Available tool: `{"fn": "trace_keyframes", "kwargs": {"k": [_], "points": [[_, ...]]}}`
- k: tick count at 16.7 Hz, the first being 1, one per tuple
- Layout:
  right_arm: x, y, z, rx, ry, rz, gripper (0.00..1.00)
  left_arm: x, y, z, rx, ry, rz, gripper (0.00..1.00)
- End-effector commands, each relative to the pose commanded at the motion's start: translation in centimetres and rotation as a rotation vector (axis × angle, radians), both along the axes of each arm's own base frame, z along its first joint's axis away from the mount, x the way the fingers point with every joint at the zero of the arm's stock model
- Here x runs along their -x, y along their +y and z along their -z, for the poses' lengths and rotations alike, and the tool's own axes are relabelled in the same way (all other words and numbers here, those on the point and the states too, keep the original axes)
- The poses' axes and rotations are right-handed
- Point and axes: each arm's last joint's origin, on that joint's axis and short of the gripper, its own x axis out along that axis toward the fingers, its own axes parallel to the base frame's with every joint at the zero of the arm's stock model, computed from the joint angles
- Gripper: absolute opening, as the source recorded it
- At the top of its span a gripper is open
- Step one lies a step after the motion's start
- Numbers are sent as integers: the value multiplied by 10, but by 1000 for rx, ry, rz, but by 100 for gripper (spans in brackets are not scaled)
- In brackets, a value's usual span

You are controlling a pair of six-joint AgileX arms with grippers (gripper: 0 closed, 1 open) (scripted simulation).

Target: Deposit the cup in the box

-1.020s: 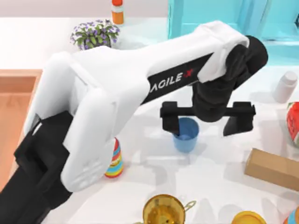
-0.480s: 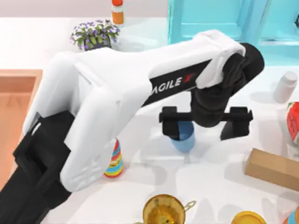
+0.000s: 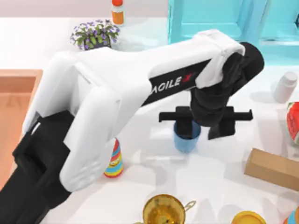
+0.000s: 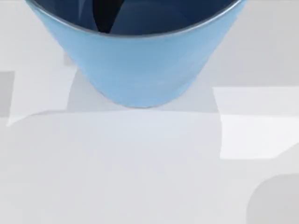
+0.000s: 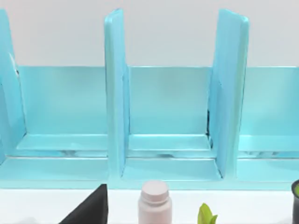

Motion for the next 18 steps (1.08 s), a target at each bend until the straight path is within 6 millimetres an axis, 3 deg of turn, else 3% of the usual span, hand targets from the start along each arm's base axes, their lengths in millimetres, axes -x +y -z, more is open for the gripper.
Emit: {"fn": "trace_keyframes", "kwargs": {"k": [3, 4, 13, 15, 18], "points": [[0, 0, 0, 0, 0, 0, 100, 0, 0, 0, 0, 0, 0, 2], [0, 0, 0, 0, 0, 0, 100, 0, 0, 0, 0, 0, 0, 0], [0, 0, 0, 0, 0, 0, 100, 1, 0, -1, -2, 1, 5, 0], [0, 0, 0, 0, 0, 0, 100, -8, 13, -8, -5, 4, 6, 0], [0, 0, 0, 0, 0, 0, 100, -37, 68, -31, -12, 16, 3, 0]]}}
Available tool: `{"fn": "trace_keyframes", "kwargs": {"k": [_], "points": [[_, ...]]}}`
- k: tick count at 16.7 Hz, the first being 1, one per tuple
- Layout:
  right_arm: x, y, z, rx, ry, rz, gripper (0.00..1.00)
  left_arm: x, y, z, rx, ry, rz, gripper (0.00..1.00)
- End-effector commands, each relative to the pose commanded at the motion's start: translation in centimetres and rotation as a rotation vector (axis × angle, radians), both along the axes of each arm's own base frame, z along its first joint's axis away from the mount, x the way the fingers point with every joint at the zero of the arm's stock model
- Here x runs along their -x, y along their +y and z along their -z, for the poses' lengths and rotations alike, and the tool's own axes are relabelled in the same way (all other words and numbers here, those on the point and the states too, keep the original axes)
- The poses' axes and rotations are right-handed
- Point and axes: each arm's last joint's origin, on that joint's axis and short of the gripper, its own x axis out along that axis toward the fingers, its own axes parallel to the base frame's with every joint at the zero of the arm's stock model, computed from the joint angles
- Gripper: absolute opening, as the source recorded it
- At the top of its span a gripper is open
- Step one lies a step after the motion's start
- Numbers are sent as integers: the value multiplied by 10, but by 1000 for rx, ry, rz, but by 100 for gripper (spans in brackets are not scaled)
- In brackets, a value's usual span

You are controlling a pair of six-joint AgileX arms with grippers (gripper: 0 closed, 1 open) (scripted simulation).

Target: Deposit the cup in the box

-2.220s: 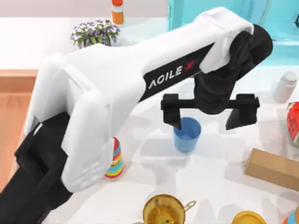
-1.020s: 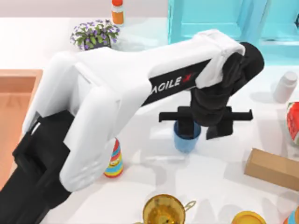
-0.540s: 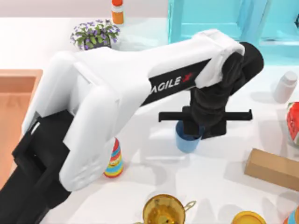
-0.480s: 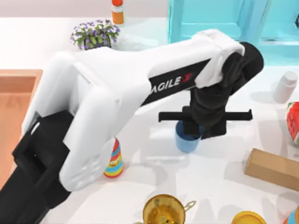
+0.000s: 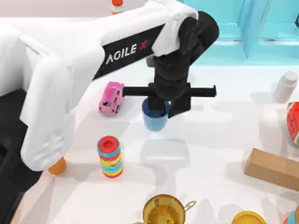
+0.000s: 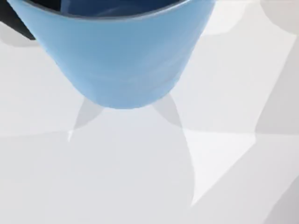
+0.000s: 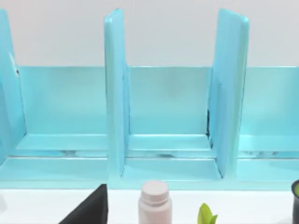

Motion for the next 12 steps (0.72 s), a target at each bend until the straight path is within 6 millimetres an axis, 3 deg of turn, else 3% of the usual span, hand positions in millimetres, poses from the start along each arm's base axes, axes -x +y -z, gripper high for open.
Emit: {"fn": "trace_keyframes", "kwargs": {"k": [3, 6, 9, 12], "points": [[0, 0, 0, 0, 0, 0, 100, -30, 92, -34, 1, 8, -7, 0], [0, 0, 0, 0, 0, 0, 100, -35, 202, -69, 7, 5, -9, 0], [0, 0, 0, 0, 0, 0, 100, -8, 297, -93, 7, 8, -9, 0], [0, 0, 0, 0, 0, 0, 100, 29, 350, -106, 7, 16, -5, 0]]}}
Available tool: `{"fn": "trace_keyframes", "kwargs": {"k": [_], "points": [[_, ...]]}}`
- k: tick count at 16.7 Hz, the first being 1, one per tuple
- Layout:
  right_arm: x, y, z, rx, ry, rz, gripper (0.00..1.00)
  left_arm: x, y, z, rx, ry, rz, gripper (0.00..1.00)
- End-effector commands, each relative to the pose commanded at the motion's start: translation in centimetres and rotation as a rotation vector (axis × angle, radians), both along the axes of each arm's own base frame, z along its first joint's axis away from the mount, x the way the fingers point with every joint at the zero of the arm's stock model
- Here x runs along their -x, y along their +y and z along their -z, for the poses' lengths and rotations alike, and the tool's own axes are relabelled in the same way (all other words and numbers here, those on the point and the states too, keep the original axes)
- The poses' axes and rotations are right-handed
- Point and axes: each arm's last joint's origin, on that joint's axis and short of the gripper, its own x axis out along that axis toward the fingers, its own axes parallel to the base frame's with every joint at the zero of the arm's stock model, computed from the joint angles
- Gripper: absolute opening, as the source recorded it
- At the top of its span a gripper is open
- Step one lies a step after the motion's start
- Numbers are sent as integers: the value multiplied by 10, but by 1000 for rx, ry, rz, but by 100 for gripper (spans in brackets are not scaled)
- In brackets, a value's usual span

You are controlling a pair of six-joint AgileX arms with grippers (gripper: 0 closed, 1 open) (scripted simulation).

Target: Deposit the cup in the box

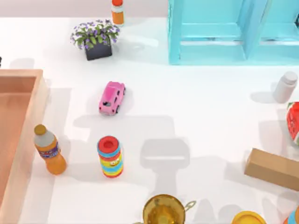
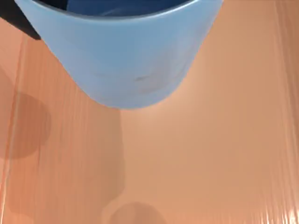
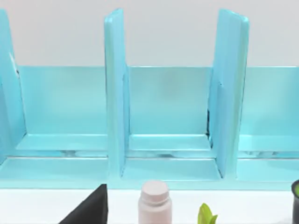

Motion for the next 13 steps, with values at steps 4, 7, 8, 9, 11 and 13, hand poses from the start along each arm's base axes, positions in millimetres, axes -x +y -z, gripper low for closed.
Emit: {"fn": "trace_keyframes", "kwargs": {"k": [4, 7, 8, 9, 11, 13], "points": [[0, 0, 0, 0, 0, 0, 100, 20, 18, -4, 1, 4, 2, 0], [0, 0, 0, 0, 0, 0, 100, 19, 17, -4, -2, 4, 6, 0], [0, 0, 0, 0, 0, 0, 100, 19, 18, -3, -1, 4, 6, 0], [0, 0, 0, 0, 0, 0, 100, 19, 18, 0, 0, 4, 6, 0], [0, 0, 0, 0, 0, 0, 100, 18, 20, 15, 2, 11, 6, 0], [0, 0, 0, 0, 0, 0, 100, 16, 23, 30, -1, -8, 2, 0]]}}
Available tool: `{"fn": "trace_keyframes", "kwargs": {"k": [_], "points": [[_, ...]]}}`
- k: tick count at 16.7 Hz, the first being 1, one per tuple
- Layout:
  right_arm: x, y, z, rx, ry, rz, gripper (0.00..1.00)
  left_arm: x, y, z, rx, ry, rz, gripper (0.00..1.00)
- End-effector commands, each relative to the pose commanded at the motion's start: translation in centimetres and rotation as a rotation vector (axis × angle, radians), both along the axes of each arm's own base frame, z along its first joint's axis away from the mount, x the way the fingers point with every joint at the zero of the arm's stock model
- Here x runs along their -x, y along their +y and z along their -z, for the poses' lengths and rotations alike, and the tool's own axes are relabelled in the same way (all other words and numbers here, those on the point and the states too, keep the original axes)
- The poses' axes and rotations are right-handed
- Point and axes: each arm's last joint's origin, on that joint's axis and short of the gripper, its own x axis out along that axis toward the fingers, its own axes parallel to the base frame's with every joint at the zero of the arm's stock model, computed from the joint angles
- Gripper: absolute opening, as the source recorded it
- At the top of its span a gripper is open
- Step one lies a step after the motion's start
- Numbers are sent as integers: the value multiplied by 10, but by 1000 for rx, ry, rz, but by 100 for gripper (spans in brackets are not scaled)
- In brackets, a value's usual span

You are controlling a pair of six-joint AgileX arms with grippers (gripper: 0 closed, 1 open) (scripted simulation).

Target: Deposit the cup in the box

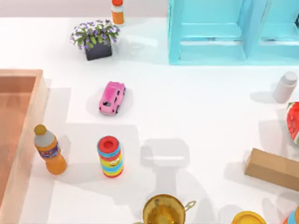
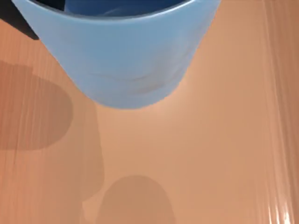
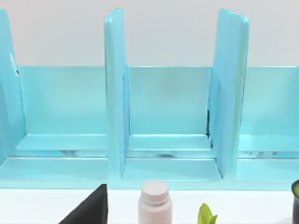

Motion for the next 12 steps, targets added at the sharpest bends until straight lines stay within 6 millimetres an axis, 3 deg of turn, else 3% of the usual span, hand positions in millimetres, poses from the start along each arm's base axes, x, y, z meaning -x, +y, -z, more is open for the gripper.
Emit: {"fn": "trace_keyframes", "kwargs": {"k": [4, 8, 12], "points": [[0, 0, 0, 0, 0, 0, 100, 1, 4, 29, 2, 9, -2, 0], [0, 0, 0, 0, 0, 0, 100, 1, 4, 30, 3, 12, -1, 0], [0, 0, 0, 0, 0, 0, 100, 1, 4, 30, 3, 12, -1, 30]]}}
